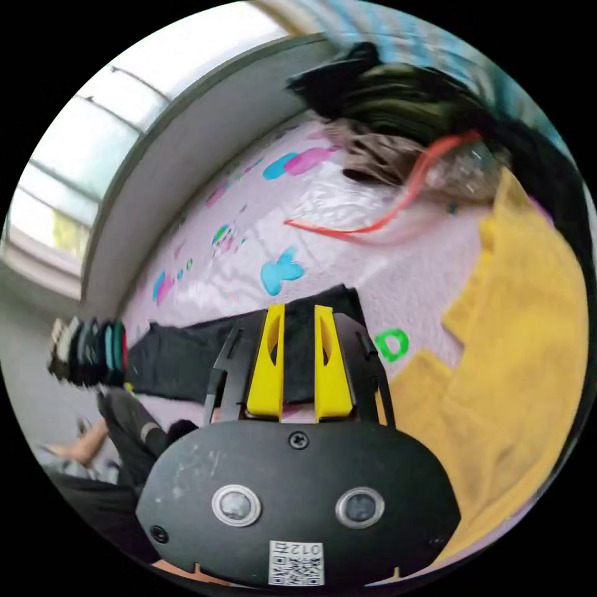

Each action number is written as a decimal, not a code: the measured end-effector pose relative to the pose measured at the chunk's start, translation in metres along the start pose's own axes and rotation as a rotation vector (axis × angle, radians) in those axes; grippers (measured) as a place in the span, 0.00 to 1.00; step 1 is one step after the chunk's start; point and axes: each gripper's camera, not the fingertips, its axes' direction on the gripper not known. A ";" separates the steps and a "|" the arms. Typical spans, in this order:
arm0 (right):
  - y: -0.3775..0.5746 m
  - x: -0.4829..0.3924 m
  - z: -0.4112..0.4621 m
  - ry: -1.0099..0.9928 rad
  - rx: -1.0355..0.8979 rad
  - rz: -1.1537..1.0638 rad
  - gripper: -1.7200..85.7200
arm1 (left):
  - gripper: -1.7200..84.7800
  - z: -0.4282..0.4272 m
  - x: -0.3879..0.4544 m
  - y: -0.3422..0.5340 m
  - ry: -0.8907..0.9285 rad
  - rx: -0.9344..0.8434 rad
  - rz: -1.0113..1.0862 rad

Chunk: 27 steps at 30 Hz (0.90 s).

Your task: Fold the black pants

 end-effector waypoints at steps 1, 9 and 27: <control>-0.009 -0.031 0.022 0.055 -0.062 -0.149 0.10 | 0.03 0.001 0.001 0.000 -0.008 -0.002 0.000; 0.007 -0.192 0.180 0.256 -0.407 -0.778 0.09 | 0.03 0.007 -0.001 0.000 -0.007 -0.008 -0.017; 0.053 -0.230 0.330 0.346 -0.461 -0.841 0.01 | 0.03 0.018 0.000 0.010 -0.005 -0.005 0.005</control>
